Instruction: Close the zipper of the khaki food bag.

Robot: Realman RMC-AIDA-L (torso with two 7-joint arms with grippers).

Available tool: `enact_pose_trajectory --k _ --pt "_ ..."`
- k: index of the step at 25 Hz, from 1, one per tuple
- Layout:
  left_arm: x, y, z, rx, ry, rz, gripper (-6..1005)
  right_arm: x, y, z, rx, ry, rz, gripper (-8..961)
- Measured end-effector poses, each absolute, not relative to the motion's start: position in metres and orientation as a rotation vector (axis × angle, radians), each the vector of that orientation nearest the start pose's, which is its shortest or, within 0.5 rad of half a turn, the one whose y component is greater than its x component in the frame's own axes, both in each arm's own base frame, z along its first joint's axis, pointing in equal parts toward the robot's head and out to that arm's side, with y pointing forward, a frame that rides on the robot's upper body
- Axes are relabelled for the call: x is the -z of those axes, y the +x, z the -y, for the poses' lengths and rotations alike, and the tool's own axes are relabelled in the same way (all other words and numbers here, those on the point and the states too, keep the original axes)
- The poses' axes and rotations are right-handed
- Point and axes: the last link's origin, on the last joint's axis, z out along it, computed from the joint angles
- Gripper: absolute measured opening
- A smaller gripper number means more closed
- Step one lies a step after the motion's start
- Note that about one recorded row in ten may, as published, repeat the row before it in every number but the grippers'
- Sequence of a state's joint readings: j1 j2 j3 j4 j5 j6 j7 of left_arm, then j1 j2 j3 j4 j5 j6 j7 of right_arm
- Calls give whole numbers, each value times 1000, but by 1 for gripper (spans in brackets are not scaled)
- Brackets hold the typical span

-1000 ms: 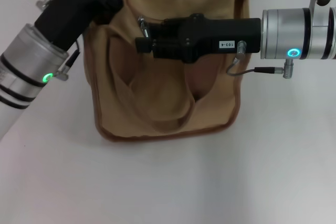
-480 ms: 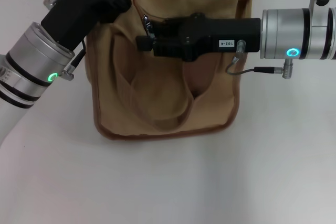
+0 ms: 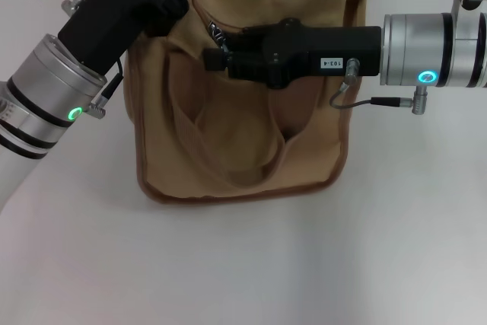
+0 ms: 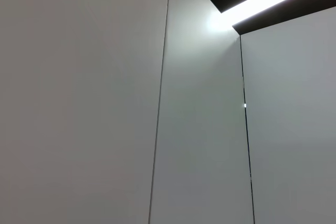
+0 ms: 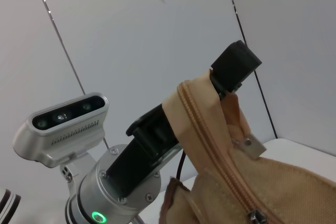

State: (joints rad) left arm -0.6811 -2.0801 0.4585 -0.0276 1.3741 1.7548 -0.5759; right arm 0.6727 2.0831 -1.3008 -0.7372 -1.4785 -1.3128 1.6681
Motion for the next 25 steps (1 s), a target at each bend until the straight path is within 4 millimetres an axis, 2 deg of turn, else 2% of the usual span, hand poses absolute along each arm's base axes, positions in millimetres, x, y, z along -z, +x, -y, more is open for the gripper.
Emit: enact_pose_trajectory --k 25 --pt "10 -202 -332 1500 -1959 197 13 42 137 -360 -955 -2882 -580 168"
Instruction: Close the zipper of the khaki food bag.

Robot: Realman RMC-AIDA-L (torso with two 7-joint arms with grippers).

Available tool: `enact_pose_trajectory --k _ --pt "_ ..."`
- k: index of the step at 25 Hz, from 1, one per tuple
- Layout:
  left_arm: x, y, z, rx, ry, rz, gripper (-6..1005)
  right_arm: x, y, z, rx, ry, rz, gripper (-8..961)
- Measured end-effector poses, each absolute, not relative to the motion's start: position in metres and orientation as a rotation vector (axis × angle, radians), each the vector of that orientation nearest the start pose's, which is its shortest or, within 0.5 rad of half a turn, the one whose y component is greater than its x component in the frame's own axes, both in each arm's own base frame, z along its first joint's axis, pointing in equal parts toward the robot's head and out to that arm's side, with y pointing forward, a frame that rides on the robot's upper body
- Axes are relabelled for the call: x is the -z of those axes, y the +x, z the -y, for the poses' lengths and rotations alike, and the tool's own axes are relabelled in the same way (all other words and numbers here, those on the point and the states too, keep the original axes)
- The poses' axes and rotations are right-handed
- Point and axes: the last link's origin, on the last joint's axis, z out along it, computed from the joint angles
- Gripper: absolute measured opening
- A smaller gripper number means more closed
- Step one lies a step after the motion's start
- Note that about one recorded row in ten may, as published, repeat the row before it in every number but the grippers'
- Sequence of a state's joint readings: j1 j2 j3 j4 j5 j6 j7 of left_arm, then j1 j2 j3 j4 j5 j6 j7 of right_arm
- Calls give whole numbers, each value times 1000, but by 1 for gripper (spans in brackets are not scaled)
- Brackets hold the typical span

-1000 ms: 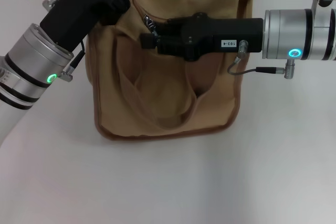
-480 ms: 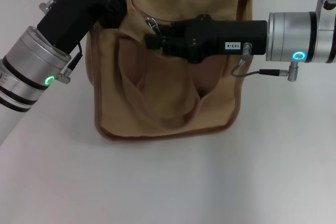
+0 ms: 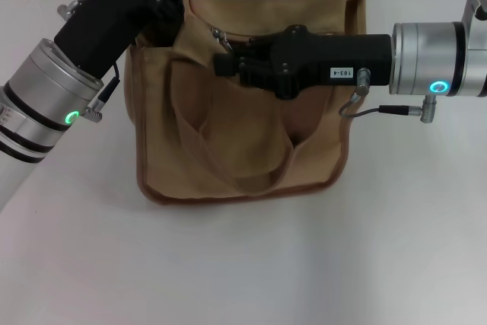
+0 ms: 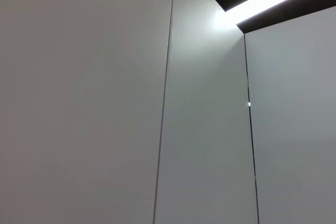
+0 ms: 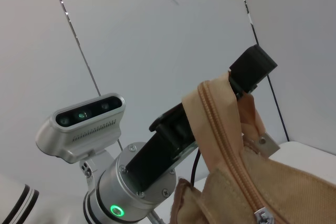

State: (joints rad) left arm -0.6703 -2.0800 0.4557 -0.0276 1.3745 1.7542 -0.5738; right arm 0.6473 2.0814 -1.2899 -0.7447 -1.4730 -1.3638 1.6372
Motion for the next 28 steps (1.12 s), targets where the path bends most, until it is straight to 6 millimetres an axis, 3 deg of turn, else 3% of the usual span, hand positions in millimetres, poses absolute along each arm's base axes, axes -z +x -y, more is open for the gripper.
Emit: enact_pose_trajectory --k 5,28 --pt "10 -202 -332 1501 -1960 199 13 42 137 -361 -956 -2880 -569 124" --pt "9 -204 -330 1504 -1955 199 14 33 141 -359 -1035 -2842 -598 192"
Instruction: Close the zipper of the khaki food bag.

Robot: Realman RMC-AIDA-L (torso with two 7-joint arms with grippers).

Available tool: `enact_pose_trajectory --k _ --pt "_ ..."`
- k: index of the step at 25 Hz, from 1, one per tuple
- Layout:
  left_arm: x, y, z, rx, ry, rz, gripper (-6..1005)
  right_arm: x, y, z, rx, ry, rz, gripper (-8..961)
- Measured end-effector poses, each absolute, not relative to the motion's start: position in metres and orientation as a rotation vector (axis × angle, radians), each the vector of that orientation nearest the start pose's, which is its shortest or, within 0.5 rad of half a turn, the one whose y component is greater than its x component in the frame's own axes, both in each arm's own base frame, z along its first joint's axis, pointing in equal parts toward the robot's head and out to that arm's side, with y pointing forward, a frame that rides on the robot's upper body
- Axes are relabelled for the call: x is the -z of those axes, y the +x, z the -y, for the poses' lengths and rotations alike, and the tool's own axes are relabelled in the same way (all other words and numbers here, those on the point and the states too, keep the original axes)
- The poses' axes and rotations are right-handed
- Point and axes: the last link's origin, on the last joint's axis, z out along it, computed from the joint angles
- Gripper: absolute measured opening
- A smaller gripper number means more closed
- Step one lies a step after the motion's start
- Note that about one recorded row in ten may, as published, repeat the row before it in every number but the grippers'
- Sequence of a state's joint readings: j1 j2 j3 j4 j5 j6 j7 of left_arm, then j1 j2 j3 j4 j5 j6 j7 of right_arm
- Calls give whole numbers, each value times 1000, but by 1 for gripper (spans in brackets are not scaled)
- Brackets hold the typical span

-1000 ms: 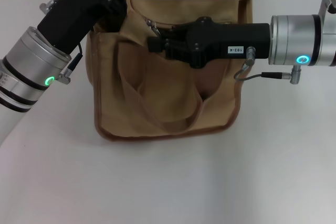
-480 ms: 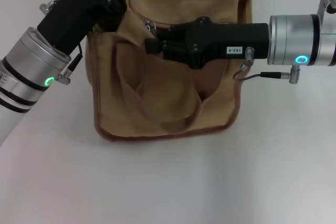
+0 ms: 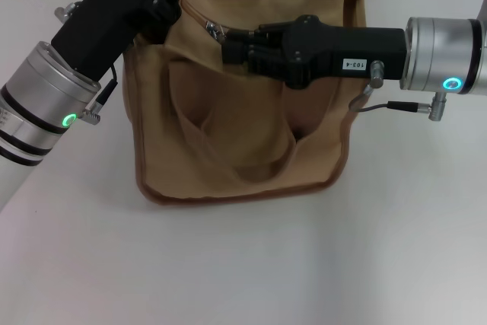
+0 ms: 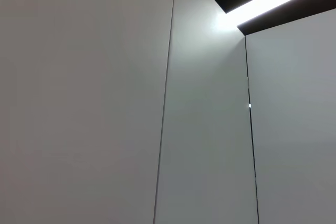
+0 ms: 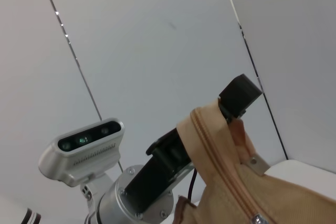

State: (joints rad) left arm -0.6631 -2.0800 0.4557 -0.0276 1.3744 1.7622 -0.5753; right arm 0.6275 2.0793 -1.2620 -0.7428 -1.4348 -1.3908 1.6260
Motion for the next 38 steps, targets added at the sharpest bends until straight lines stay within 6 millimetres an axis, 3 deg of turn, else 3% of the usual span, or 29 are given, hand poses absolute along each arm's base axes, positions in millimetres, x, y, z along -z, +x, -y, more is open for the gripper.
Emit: enact_pose_trajectory --k 34,38 --pt "9 -204 -329 1506 -1955 201 15 35 140 -361 -1018 -2844 -598 179" --pt "9 -204 -329 1505 -1954 200 15 35 140 -361 -1019 -2843 -598 71"
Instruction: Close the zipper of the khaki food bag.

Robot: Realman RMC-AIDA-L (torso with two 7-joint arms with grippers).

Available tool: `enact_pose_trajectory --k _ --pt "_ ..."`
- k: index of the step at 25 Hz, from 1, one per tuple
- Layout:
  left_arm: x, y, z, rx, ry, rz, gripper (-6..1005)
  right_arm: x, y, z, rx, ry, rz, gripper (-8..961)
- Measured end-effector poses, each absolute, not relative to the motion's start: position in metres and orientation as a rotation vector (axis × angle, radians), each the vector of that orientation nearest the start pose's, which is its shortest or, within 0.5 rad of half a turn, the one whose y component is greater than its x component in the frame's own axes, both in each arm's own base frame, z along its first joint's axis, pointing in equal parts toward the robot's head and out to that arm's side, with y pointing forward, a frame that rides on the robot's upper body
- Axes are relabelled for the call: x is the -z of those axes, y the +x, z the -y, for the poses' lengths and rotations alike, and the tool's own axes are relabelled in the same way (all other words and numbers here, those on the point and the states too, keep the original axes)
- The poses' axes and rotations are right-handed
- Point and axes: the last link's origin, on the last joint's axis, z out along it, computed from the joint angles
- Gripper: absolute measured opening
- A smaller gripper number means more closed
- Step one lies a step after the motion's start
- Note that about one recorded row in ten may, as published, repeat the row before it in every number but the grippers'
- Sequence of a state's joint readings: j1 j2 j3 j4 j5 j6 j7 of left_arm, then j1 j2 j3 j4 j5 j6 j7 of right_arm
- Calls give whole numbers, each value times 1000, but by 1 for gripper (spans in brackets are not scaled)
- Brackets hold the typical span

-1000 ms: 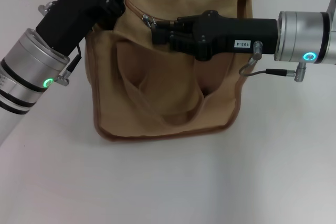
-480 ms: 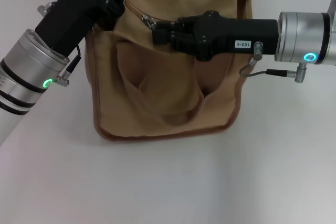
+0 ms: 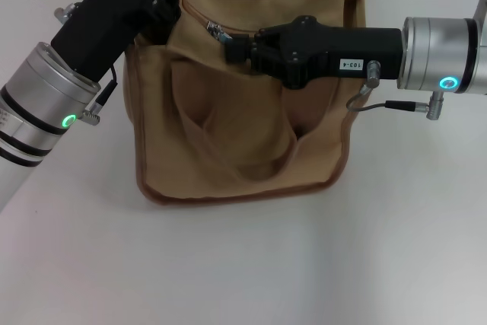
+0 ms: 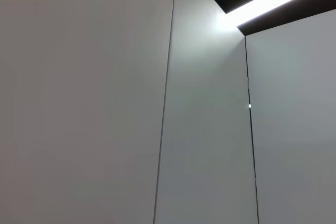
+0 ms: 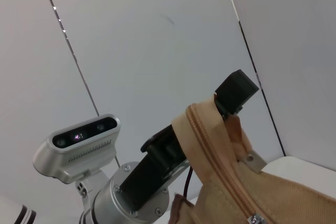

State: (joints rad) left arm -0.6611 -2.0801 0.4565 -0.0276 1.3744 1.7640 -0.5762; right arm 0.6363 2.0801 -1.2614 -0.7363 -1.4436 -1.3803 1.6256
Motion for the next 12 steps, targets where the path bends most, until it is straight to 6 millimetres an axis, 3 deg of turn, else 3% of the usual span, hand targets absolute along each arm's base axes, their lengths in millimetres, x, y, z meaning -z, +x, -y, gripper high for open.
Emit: enact_pose_trajectory --k 2,12 --pt "9 -204 -329 1505 -1954 200 15 35 140 -361 -1019 -2842 -598 17" --pt "9 -205 -330 1497 -1948 202 16 31 144 -361 -1032 -2818 -599 8"
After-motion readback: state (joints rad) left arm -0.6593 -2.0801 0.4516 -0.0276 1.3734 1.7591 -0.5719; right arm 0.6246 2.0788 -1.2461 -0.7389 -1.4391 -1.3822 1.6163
